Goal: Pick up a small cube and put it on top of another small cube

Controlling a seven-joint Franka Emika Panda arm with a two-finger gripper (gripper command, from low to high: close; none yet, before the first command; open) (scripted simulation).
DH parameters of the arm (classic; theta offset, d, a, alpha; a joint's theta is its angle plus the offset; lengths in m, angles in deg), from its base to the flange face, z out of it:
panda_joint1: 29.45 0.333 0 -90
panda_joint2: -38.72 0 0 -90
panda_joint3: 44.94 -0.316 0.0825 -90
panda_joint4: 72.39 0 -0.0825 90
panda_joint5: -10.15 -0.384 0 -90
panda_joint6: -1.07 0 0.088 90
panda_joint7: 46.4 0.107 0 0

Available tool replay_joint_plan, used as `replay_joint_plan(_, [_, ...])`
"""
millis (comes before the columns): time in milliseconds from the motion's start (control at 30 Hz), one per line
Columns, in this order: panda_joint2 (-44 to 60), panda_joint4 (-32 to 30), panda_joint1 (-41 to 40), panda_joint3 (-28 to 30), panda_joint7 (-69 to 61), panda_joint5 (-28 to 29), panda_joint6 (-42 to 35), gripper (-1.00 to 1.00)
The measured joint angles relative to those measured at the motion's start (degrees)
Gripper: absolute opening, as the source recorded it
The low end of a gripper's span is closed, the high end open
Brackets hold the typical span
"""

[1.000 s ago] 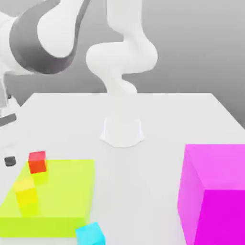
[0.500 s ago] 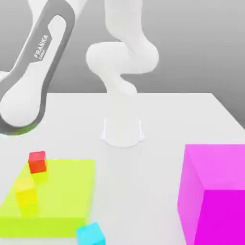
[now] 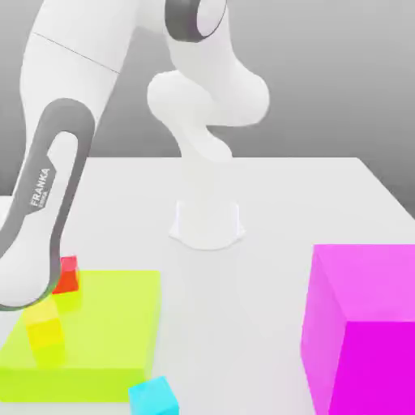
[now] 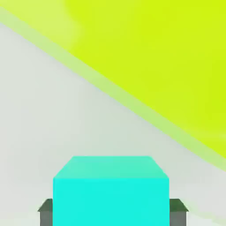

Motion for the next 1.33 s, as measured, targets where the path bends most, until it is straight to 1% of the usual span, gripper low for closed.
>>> replay_joint_plan(67, [-0.18,-0.06,0.05,0.10,0.06,0.18,-0.10,-1.00])
replay_joint_plan(167, [-5.47,-1.71,2.93,3.87,2.81,4.26,-3.65,-1.00])
replay_joint_plan(367, [-16.09,-8.48,6.70,9.15,5.48,11.33,-7.84,-1.00])
replay_joint_plan(500, [-23.57,-13.68,8.74,12.02,7.67,17.36,-9.23,-1.00])
replay_joint_plan(633, [-31.84,-19.03,9.75,13.94,11.23,25.40,-10.17,-1.00])
replay_joint_plan(767, [-40.59,-24.39,8.24,13.62,15.63,34.61,-11.08,-1.00])
replay_joint_plan(1000, [-55.15,-33.75,2.61,9.27,21.89,48.73,-12.81,-1.00])
replay_joint_plan(1067, [-55.46,-35.55,2.37,9.25,21.99,49.77,-10.93,-1.00])
replay_joint_plan(1200, [-48.65,-37.43,4.22,11.20,19.05,46.26,-2.55,-1.00])
replay_joint_plan(1233, [-46.70,-37.81,4.72,11.70,18.12,45.05,-0.36,1.00])
replay_joint_plan(1333, [-46.70,-37.81,4.72,11.70,18.12,45.05,-0.36,1.00])
